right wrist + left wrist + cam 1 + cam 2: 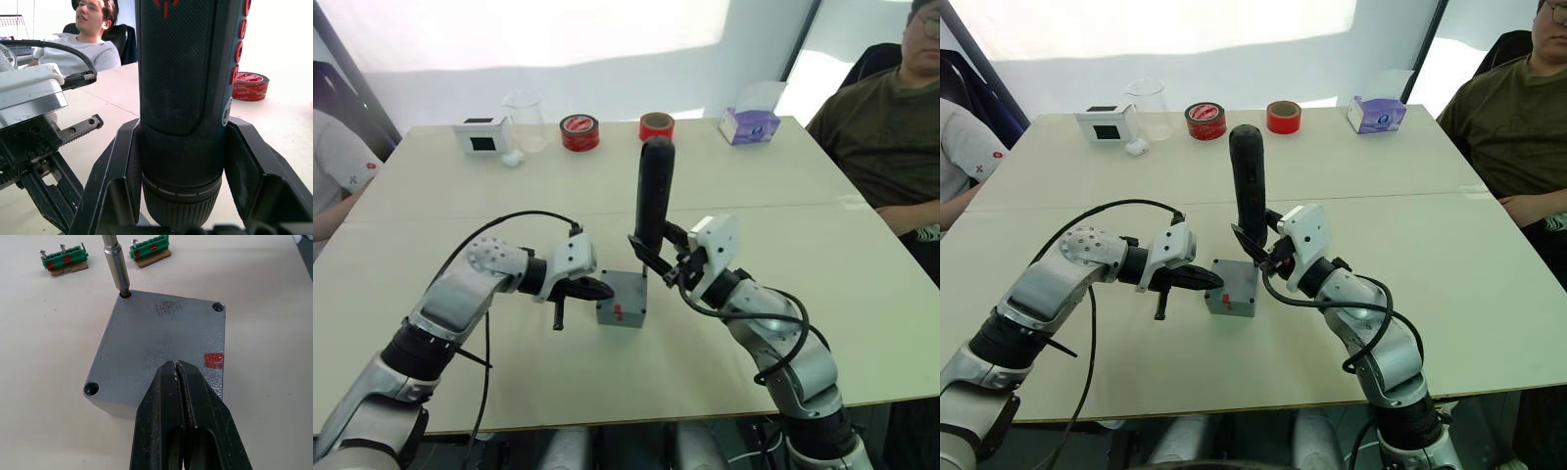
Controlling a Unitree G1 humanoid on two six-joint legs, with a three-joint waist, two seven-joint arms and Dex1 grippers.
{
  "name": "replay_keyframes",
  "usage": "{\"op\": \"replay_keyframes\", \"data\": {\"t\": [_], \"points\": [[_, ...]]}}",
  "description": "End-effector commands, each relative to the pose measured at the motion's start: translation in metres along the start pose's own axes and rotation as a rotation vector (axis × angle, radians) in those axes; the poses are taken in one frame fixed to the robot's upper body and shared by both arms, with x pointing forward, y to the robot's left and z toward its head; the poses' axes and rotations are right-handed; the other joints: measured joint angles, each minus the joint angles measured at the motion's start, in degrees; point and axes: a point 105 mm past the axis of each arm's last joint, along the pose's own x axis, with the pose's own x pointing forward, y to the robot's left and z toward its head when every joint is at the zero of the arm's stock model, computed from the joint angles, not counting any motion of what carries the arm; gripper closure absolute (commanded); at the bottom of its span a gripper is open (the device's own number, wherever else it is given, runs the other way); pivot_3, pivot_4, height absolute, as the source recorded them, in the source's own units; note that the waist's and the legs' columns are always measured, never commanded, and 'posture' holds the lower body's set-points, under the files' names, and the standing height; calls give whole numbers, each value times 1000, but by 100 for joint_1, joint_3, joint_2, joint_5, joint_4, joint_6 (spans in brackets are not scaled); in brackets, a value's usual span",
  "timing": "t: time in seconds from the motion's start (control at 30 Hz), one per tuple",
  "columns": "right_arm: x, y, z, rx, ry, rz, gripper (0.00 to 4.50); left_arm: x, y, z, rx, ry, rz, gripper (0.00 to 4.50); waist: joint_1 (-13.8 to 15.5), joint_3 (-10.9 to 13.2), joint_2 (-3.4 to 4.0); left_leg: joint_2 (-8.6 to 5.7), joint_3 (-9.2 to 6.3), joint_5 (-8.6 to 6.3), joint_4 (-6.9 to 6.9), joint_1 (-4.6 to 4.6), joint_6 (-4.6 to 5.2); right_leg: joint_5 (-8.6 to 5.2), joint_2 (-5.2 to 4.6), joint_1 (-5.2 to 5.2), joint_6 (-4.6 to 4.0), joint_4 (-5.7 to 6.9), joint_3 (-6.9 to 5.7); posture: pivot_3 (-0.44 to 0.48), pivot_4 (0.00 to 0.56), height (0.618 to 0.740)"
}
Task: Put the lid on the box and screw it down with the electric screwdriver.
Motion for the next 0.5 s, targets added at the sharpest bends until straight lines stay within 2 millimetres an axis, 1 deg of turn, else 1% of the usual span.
{"op": "replay_keyframes", "data": {"t": [0.03,0.27,0.37,0.5], "points": [[-11,0,-48,83,205,-4,2757,4,-5,-10,-32,32,-13,4500,1,0,0,0,0,0,0,0,0,0,-1,-1,0,-1,-1,0,150,740],[-10,-3,-41,74,192,-2,2757,7,-5,-9,-32,25,-13,4500,16,0,0,0,-3,-1,-1,0,1,-1,-9,-4,-1,-6,-5,0,150,740],[-11,-3,-46,79,210,-5,2757,8,-5,-9,-33,22,-13,4500,20,0,0,-1,-5,-2,-2,0,1,-1,-13,-3,-2,-10,-8,0,150,740],[-11,-6,-58,125,266,-32,2757,8,-5,-10,-36,19,-9,4500,21,-3,0,-1,-8,-3,-4,0,2,-2,-15,0,-3,-21,-12,0,150,740]]}}
